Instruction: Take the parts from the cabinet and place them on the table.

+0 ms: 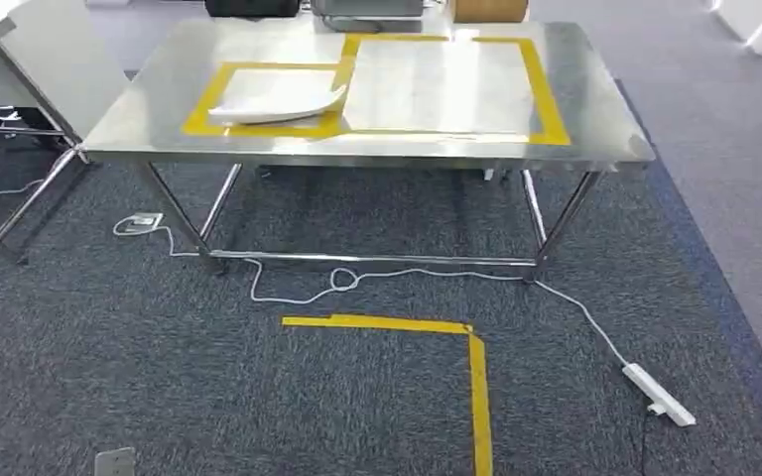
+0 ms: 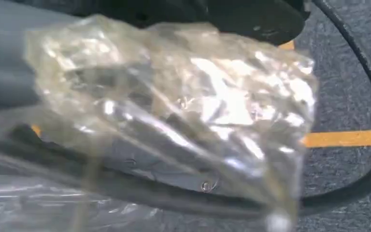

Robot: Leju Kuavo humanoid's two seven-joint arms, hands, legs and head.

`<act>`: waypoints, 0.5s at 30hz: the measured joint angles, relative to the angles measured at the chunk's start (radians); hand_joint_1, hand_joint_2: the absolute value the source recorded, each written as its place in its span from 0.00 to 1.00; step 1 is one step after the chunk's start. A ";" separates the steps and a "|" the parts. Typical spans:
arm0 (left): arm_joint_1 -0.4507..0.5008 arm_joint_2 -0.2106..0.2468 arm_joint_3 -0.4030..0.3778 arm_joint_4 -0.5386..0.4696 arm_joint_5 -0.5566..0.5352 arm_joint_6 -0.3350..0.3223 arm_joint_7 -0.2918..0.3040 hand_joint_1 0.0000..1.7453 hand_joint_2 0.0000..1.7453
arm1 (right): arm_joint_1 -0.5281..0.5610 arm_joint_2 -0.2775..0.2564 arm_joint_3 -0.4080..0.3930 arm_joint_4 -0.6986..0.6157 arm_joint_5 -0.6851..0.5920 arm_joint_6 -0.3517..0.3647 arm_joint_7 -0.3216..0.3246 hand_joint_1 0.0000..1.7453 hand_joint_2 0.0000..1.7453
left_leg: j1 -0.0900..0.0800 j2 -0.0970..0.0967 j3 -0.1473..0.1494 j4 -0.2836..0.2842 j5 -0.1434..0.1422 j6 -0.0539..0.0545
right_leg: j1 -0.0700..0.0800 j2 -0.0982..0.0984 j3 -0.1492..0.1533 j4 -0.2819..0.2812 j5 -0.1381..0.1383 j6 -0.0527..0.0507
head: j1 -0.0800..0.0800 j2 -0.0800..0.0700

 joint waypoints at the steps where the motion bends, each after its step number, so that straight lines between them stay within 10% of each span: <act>1: 0.000 -0.002 0.001 0.005 0.000 0.001 0.000 0.00 0.00 | 0.002 0.000 0.000 0.000 -0.001 0.000 -0.002 0.00 0.00 | 0.006 0.006 -0.013 -0.004 0.015 0.011 | -0.004 0.004 -0.006 0.006 -0.015 0.006 | -0.001 0.000; 5: -0.002 0.000 0.002 0.012 0.000 0.002 0.000 0.00 0.00 | 0.002 0.000 0.000 0.000 -0.002 0.000 -0.002 0.00 0.00 | 0.003 0.010 -0.086 -0.002 0.073 0.027 | -0.005 0.009 -0.076 0.245 -0.243 0.022 | 0.010 0.000; 6: -0.002 0.000 0.003 0.014 -0.001 0.002 0.000 0.00 0.00 | 0.002 0.000 0.000 0.000 -0.002 0.001 -0.002 0.00 0.00 | 0.002 0.011 -0.106 -0.001 0.089 0.027 | -0.005 0.009 -0.079 0.304 -0.248 0.022 | 0.009 0.000; 8: -0.002 0.000 0.003 0.018 -0.001 0.001 0.000 0.00 0.00 | 0.002 0.000 0.000 0.000 -0.002 0.001 -0.002 0.00 0.00 | 0.001 0.012 -0.145 0.002 0.118 0.022 | -0.005 0.009 -0.036 0.311 -0.173 0.021 | 0.009 0.000; 10: -0.004 0.000 0.003 0.021 -0.001 0.001 0.000 0.00 0.00 | 0.000 0.000 0.000 0.000 -0.002 0.001 -0.002 0.00 0.00 | 0.001 0.011 -0.180 0.007 0.143 0.016 | -0.005 0.009 0.093 0.165 -0.112 0.015 | 0.010 0.000; 12: -0.006 0.000 0.003 0.021 -0.002 0.000 0.000 0.00 0.00 | -0.007 0.000 0.000 -0.001 -0.003 0.002 -0.007 0.00 0.00 | -0.005 0.009 -0.189 0.017 0.162 0.007 | -0.001 0.013 0.262 -0.060 -0.179 0.007 | 0.011 0.000; 15: -0.006 0.002 0.005 0.021 -0.008 -0.002 0.000 0.00 0.00 | -0.007 0.000 0.000 -0.001 -0.008 0.006 -0.016 0.00 0.00 | -0.002 0.011 -0.196 0.009 0.200 -0.009 | 0.004 0.014 0.240 -0.071 -0.182 -0.013 | 0.006 0.000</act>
